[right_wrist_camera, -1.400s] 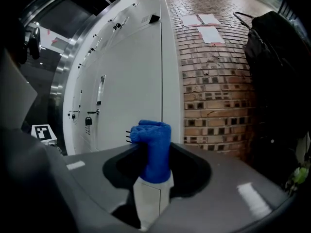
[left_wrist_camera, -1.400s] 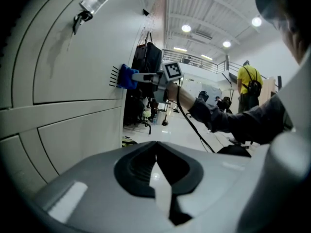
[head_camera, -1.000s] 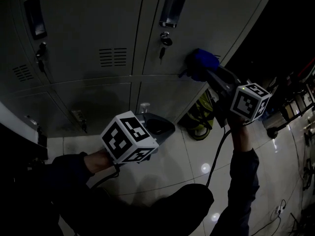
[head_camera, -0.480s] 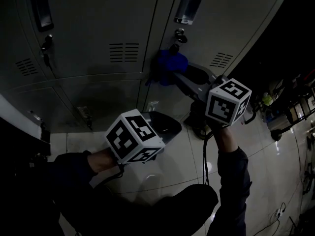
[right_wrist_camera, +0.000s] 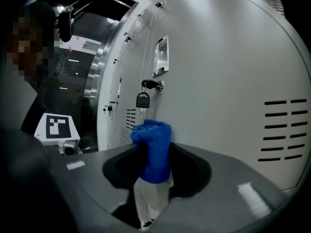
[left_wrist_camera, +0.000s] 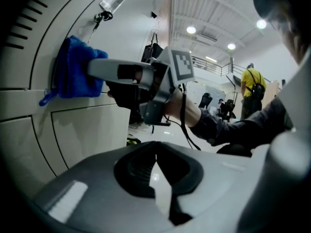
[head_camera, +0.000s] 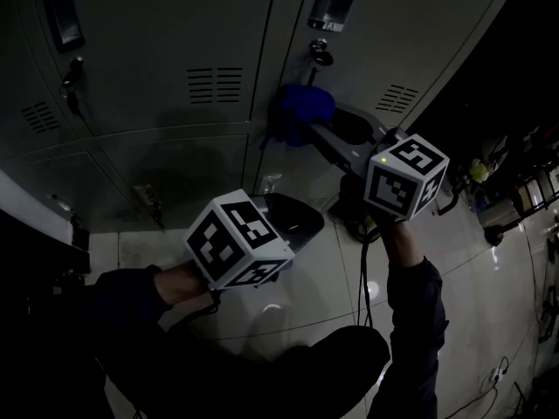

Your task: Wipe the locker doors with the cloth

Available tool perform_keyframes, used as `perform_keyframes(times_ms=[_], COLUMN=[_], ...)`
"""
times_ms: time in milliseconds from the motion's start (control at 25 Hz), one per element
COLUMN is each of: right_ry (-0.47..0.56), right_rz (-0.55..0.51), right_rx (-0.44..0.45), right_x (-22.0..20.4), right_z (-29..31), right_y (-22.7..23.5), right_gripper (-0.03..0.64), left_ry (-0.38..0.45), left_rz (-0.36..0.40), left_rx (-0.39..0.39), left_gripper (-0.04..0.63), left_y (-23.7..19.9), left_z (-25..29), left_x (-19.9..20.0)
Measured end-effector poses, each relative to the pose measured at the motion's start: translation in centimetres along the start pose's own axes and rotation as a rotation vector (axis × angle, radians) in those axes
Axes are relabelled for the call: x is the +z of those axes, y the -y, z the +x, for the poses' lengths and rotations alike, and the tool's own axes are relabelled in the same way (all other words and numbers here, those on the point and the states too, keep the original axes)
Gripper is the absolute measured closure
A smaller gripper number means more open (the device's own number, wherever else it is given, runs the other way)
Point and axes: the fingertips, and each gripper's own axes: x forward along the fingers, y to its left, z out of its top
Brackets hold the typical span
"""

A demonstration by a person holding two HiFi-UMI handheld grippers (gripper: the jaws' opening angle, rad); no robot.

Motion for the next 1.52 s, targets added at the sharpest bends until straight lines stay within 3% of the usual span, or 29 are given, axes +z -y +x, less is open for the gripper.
perform_keyframes(times_ms=[320,800,960,1160,1400,1520], right_ry=[-0.009,0.013,0.008,0.011,0.012,0.046], right_rz=[-0.001,0.103,0.094,0.081,-0.020,-0.015], right_rx=[-0.100,-0.346,-0.402,-0.411,-0.389,-0.399], right_x=[-1.0,-2.3,-2.6,-2.3,-1.5,-1.8], right_z=[-4.0,-13.3,-15.0,-14.8,-12.7,-12.7], right_y=[4.2,13.6,15.1,13.9,8.3,5.6], right_gripper=[0.472,0.472,0.472,0.482,0.489,0.495], left_ry=[-0.004,-0.005,-0.011,-0.008,0.011,0.034], left_rz=[-0.013,-0.023,-0.013,-0.006,-0.001,0.009], left_rx=[0.005,0.022,0.015,0.016,0.022,0.030], left_gripper=[0.615,0.615,0.615,0.615,0.615,0.615], left_y=[-0.2,-0.7,-0.5,-0.7,-1.4,-1.3], left_z=[0.9,1.7,2.1,1.9,1.7,1.2], left_x=[-0.1,-0.1,-0.1,-0.3,-0.5,-0.3])
